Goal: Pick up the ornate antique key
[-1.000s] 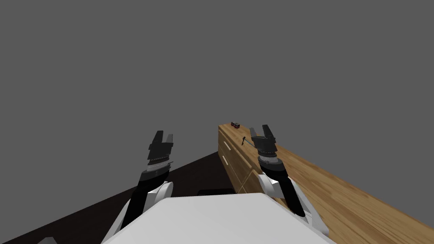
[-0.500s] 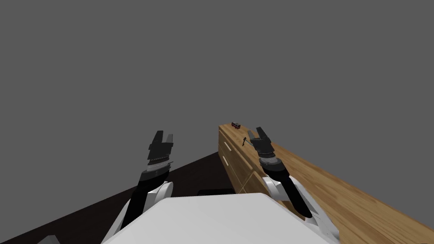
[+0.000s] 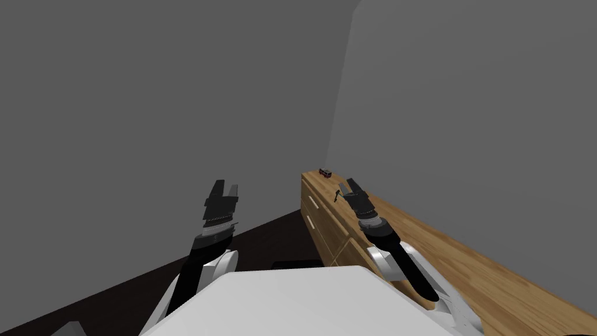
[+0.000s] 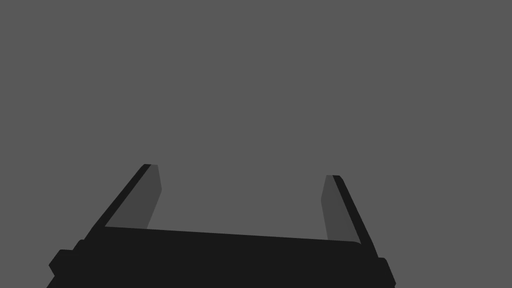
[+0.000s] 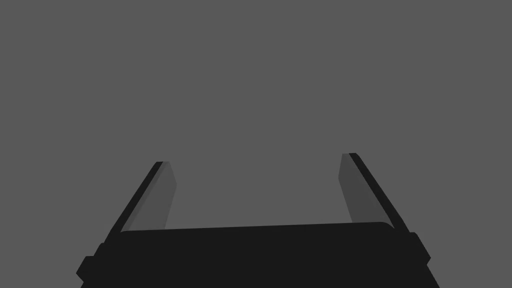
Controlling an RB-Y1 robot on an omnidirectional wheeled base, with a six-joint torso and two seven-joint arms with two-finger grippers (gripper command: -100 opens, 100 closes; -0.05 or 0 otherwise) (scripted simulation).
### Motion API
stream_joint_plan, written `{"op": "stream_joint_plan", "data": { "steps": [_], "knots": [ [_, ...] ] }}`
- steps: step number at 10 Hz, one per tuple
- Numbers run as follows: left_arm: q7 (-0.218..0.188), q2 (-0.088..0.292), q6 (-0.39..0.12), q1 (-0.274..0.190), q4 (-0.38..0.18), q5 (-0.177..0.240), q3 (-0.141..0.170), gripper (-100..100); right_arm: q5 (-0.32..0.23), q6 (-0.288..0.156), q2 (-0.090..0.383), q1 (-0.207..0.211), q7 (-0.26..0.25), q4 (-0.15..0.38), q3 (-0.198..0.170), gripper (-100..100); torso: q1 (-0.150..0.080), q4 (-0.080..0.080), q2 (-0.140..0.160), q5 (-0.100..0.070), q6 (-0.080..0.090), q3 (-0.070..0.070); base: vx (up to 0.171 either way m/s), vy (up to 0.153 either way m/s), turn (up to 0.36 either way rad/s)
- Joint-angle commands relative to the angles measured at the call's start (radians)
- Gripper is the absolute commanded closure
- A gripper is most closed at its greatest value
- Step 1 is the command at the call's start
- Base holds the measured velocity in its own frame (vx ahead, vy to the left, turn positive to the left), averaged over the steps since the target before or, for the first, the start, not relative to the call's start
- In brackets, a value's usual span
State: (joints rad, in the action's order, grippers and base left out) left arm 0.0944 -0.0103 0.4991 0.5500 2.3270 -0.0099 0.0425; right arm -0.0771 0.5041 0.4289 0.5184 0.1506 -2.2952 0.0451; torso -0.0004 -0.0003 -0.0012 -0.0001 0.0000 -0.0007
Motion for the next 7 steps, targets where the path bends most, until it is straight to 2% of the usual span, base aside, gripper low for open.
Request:
{"op": "stream_joint_plan", "data": {
  "steps": [1, 2, 3, 4, 7],
  "knots": [
    [0.0, 0.0, 0.0, 0.0, 0.0, 0.0, 0.0, 0, 0.002, -0.004, 0.034, 0.005, 0.003, 0.007, 0.006, -100, 0.0, 0.0, 0.0, 0.0, 0.0, 0.0, 0.015, 0.001, 0.016],
    [0.0, 0.0, 0.0, 0.0, 0.0, 0.0, 0.0, 0, 0.0, -0.017, 0.072, 0.016, 0.004, 0.017, 0.01, -100, 0.0, 0.0, 0.0, 0.0, 0.0, 0.0, 0.019, 0.001, 0.025],
    [0.0, 0.0, 0.0, 0.0, 0.0, 0.0, 0.0, 0, 0.0, -0.017, 0.086, 0.016, 0.004, 0.017, 0.01, -100, 0.0, 0.0, 0.0, 0.0, 0.0, 0.0, 0.017, -0.002, 0.013],
    [0.0, 0.0, 0.0, 0.0, 0.0, 0.0, 0.0, 0, -0.003, -0.031, 0.124, 0.027, 0.006, 0.027, 0.014, -100, 0.0, 0.0, 0.0, 0.0, 0.0, 0.0, 0.021, -0.002, 0.034],
    [0.0, 0.0, 0.0, 0.0, 0.0, 0.0, 0.0, 0, -0.006, -0.045, 0.194, 0.039, 0.008, 0.038, 0.018, -100, 0.0, 0.0, 0.0, 0.0, 0.0, 0.0, 0.016, -0.002, 0.019]
  ]
}}
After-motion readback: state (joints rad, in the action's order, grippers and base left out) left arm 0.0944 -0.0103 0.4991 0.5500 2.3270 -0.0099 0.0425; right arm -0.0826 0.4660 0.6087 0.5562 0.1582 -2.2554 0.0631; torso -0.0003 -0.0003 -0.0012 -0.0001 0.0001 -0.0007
